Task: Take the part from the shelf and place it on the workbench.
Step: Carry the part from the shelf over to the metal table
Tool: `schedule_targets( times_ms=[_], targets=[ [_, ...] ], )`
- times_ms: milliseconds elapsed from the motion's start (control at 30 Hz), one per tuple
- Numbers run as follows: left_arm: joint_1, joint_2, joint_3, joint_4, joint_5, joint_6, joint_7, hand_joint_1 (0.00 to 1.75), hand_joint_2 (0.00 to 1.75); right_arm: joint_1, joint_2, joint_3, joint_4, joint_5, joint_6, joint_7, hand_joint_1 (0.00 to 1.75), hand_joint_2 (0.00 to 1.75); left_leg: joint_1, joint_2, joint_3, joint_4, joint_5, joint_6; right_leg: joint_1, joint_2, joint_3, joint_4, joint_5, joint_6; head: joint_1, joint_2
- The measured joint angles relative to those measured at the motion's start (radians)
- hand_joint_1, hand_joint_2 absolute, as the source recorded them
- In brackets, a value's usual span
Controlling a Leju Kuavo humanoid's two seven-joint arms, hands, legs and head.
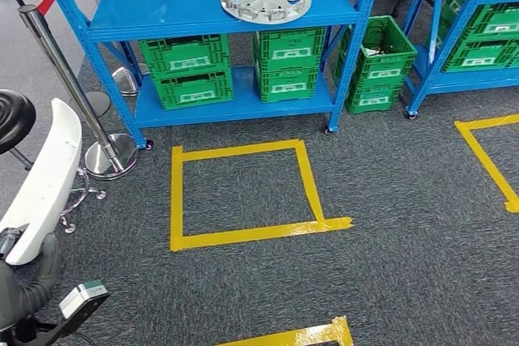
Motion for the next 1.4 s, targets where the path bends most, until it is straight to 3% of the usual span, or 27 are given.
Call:
schedule_targets(
  times_ms=[133, 200, 267, 300, 333, 367, 400, 467, 500, 533, 633, 700, 800, 833, 867, 900, 967, 1033, 1133, 1400],
  targets=[
    [-0.002, 0.002, 0.001, 0.000, 0.006, 0.000, -0.008, 1.75, 1.75, 0.000, 0.000, 0.000, 0.003, -0.003, 0.000, 0.000, 0.00, 1.75, 0.001, 0.000, 0.000, -0.011, 0.011, 0.014, -0.002, 0.000, -0.001, 0.003, -0.002, 0.012, 0.000, 0.000],
    [-0.006, 0.003, 0.001, 0.001, 0.006, 0.000, -0.007, 1.75, 1.75, -0.001, -0.001, 0.000, 0.004, -0.004, 0.000, 0.000, 0.00, 1.75, 0.008, 0.001, -0.003, -0.024, 0.023, 0.021, -0.002, 0.002, -0.024, 0.055, -0.048, 0.018, 0.004, 0.000],
    [-0.009, 0.003, 0.001, 0.002, 0.005, 0.000, -0.005, 1.75, 1.75, -0.002, -0.001, 0.000, 0.005, -0.007, 0.001, -0.002, 0.00, 1.75, 0.008, 0.003, -0.014, -0.026, 0.030, 0.025, -0.005, 0.004, -0.079, 0.182, -0.127, 0.025, 0.008, 0.000],
    [-0.009, 0.003, 0.001, 0.004, 0.005, 0.000, -0.003, 1.75, 1.75, -0.003, -0.001, 0.000, 0.005, -0.008, 0.001, -0.003, 0.00, 1.75, 0.009, 0.004, -0.020, -0.026, 0.034, 0.023, -0.006, 0.004, -0.104, 0.243, -0.154, 0.028, 0.009, 0.000],
    [-0.009, 0.003, 0.001, 0.006, 0.004, 0.000, -0.002, 1.75, 1.75, -0.004, -0.001, 0.000, 0.005, -0.008, 0.001, -0.004, 0.00, 1.75, 0.009, 0.004, -0.025, -0.025, 0.037, 0.021, -0.008, 0.004, -0.114, 0.276, -0.163, 0.030, 0.009, 0.000],
    [-0.009, 0.003, 0.000, 0.008, 0.003, 0.000, 0.000, 1.75, 1.75, -0.005, -0.001, 0.000, 0.005, -0.009, 0.001, -0.004, 0.00, 1.75, 0.010, 0.004, -0.030, -0.024, 0.041, 0.018, -0.009, 0.003, -0.104, 0.270, -0.151, 0.032, 0.009, 0.000],
    [-0.009, 0.003, 0.000, 0.010, 0.002, 0.000, 0.002, 1.75, 1.75, -0.005, -0.001, 0.001, 0.005, -0.009, 0.001, -0.003, 0.00, 1.75, 0.011, 0.003, -0.035, -0.022, 0.044, 0.015, -0.012, 0.003, -0.076, 0.224, -0.124, 0.034, 0.009, 0.000],
    [-0.009, 0.005, 0.000, 0.014, 0.002, 0.000, 0.005, 1.75, 1.75, -0.004, -0.002, 0.001, 0.006, -0.009, 0.003, -0.002, 0.00, 1.75, 0.012, 0.002, -0.046, -0.009, 0.048, 0.004, -0.016, 0.004, 0.001, 0.087, -0.069, 0.035, 0.010, 0.000],
    [-0.009, 0.006, 0.000, 0.015, 0.002, 0.000, 0.005, 1.75, 1.75, -0.004, -0.002, 0.001, 0.007, -0.010, 0.004, -0.002, 0.00, 1.75, 0.011, 0.001, -0.051, -0.002, 0.049, -0.002, -0.017, 0.007, 0.025, 0.039, -0.054, 0.031, 0.009, 0.000],
    [-0.009, 0.006, 0.000, 0.015, 0.004, 0.000, 0.003, 1.75, 1.75, -0.003, -0.002, 0.001, 0.008, -0.011, 0.006, -0.003, 0.00, 1.75, 0.011, 0.000, -0.055, 0.003, 0.051, -0.009, -0.016, 0.009, 0.036, 0.013, -0.047, 0.024, 0.007, 0.000],
    [-0.010, 0.008, -0.002, 0.016, 0.006, 0.000, -0.003, 1.75, 1.75, 0.000, -0.002, 0.000, 0.010, -0.015, 0.009, -0.006, 0.00, 1.75, 0.016, -0.001, -0.057, 0.006, 0.058, -0.029, -0.012, 0.009, 0.029, 0.013, -0.037, -0.003, 0.002, 0.000],
    [-0.010, 0.012, -0.004, 0.016, 0.006, 0.000, 0.001, 1.75, 1.75, 0.000, -0.002, 0.000, 0.011, -0.016, 0.009, -0.006, 0.00, 1.75, 0.019, -0.003, -0.073, 0.052, 0.014, -0.040, -0.013, 0.005, 0.022, 0.013, -0.026, -0.018, -0.002, 0.000],
    [-0.009, 0.015, -0.004, 0.020, 0.001, 0.000, 0.011, 1.75, 1.75, 0.001, -0.002, 0.000, 0.011, -0.017, 0.010, -0.006, 0.00, 1.75, 0.021, -0.003, -0.130, 0.242, -0.109, -0.050, -0.011, 0.002, 0.007, 0.013, -0.014, -0.027, -0.009, 0.000],
    [-0.009, 0.015, -0.004, 0.021, 0.000, 0.000, 0.012, 1.75, 1.75, 0.002, -0.002, 0.000, 0.011, -0.017, 0.010, -0.006, 0.00, 1.75, 0.021, -0.003, -0.137, 0.286, -0.129, -0.050, -0.010, 0.001, 0.002, 0.014, -0.011, -0.027, -0.010, 0.000],
    [-0.008, 0.016, -0.005, 0.023, -0.001, 0.000, 0.012, 1.75, 1.75, 0.001, -0.002, 0.000, 0.011, -0.018, 0.010, -0.006, 0.00, 1.75, 0.021, -0.003, -0.125, 0.290, -0.129, -0.048, -0.008, 0.001, -0.001, 0.014, -0.008, -0.026, -0.010, 0.000],
    [-0.008, 0.016, -0.005, 0.023, -0.002, 0.000, 0.012, 1.75, 1.75, 0.001, -0.002, 0.000, 0.011, -0.017, 0.010, -0.006, 0.00, 1.75, 0.021, -0.003, -0.096, 0.256, -0.111, -0.044, -0.007, 0.001, -0.001, 0.014, -0.006, -0.026, -0.010, 0.000],
    [-0.010, 0.019, -0.005, 0.023, -0.003, 0.000, 0.014, 1.75, 1.75, 0.000, -0.002, 0.001, 0.011, -0.016, 0.010, -0.006, 0.00, 1.75, 0.018, -0.004, -0.006, 0.115, -0.060, -0.031, -0.004, 0.001, 0.002, 0.014, -0.002, -0.023, -0.010, 0.000],
    [-0.012, 0.020, -0.005, 0.024, -0.005, 0.000, 0.015, 1.75, 1.75, -0.002, -0.002, 0.001, 0.013, -0.014, 0.008, -0.006, 0.00, 1.75, 0.015, -0.006, 0.046, 0.014, -0.037, -0.022, 0.000, 0.001, -0.002, 0.019, 0.000, -0.019, -0.009, 0.000],
    [-0.013, 0.020, -0.005, 0.024, -0.005, 0.000, 0.012, 1.75, 1.75, -0.002, -0.002, 0.001, 0.013, -0.013, 0.003, -0.008, 0.00, 1.75, 0.011, -0.006, 0.046, -0.005, -0.038, -0.028, 0.001, 0.000, -0.015, 0.023, 0.001, -0.018, -0.008, 0.000],
    [-0.017, 0.019, -0.004, 0.025, -0.004, 0.000, 0.009, 1.75, 1.75, -0.002, -0.003, 0.007, 0.014, -0.012, -0.004, -0.018, 0.00, 1.75, 0.002, -0.005, 0.042, 0.000, -0.038, -0.012, -0.008, 0.002, -0.019, 0.014, 0.011, 0.001, -0.008, 0.000]
  ],
)
